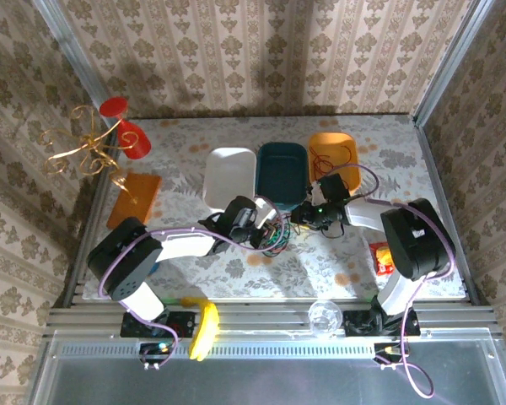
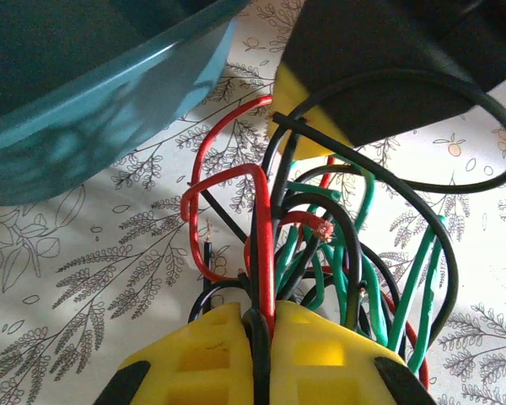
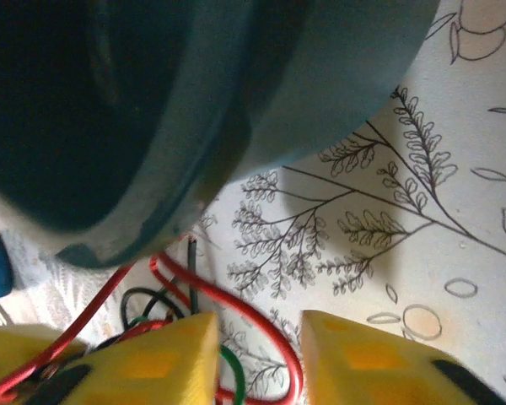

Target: Untangle the cables

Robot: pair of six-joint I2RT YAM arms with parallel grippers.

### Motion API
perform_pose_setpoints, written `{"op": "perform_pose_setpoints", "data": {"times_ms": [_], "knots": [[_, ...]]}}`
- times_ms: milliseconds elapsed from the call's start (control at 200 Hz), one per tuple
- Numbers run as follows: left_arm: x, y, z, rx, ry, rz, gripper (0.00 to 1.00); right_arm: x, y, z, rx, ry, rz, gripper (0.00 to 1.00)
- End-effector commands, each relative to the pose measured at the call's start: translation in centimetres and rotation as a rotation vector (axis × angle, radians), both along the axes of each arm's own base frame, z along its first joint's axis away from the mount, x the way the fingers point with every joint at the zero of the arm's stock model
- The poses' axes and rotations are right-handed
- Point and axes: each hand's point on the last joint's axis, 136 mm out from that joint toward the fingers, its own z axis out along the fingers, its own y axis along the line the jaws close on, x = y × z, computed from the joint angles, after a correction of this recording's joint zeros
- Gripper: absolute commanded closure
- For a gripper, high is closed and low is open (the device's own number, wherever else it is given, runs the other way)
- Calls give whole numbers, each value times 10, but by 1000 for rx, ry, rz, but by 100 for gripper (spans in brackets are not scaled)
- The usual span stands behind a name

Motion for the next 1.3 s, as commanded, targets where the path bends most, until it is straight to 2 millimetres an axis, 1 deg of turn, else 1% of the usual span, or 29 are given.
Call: {"op": "perform_pose_setpoints", "data": {"times_ms": [0,30,85,145,235,325,390,490,525,550,560,570,715,855,950,1095,1120,1155,1295], "knots": [[-4,-9,19,-51,-38,-45,100,4,0,-3,-75,-16,5,82],[-3,-9,18,-49,-37,-42,100,5,-2,-3,-114,-29,3,90],[-3,-8,18,-45,-38,-38,100,3,-9,-4,-195,-47,-6,100],[-1,-6,15,-34,-32,-21,100,3,-22,-4,-282,-62,-36,100],[3,-1,11,-19,-17,0,100,2,-53,1,-430,-83,-129,100],[6,8,2,6,12,24,100,1,-81,15,-535,-128,-220,100],[8,16,-5,26,38,41,100,-1,-95,25,-574,-156,-265,100],[9,28,-18,58,87,66,87,-4,-116,41,-628,-182,-340,100],[9,32,-21,67,100,74,84,-5,-123,45,-640,-187,-362,100],[10,34,-24,74,106,78,82,-6,-127,44,-647,-179,-372,100],[9,35,-25,78,109,78,82,-5,-128,51,-635,-196,-384,100],[9,36,-26,81,111,79,82,-5,-129,54,-631,-202,-390,100],[8,44,-36,108,124,88,81,-4,-148,74,-601,-232,-486,100],[4,47,-43,125,142,87,82,-10,-180,92,-577,-238,-639,100],[3,48,-48,131,154,88,82,-19,-208,106,-565,-246,-756,100],[0,50,-53,140,164,87,83,-34,-245,139,-625,-312,-882,100],[0,50,-53,141,165,88,83,-35,-250,146,-628,-330,-903,100],[0,51,-54,142,165,89,83,-43,-257,149,-643,-320,-920,100],[-3,52,-58,143,177,89,83,-59,-279,175,-662,-360,-1013,100]]}}
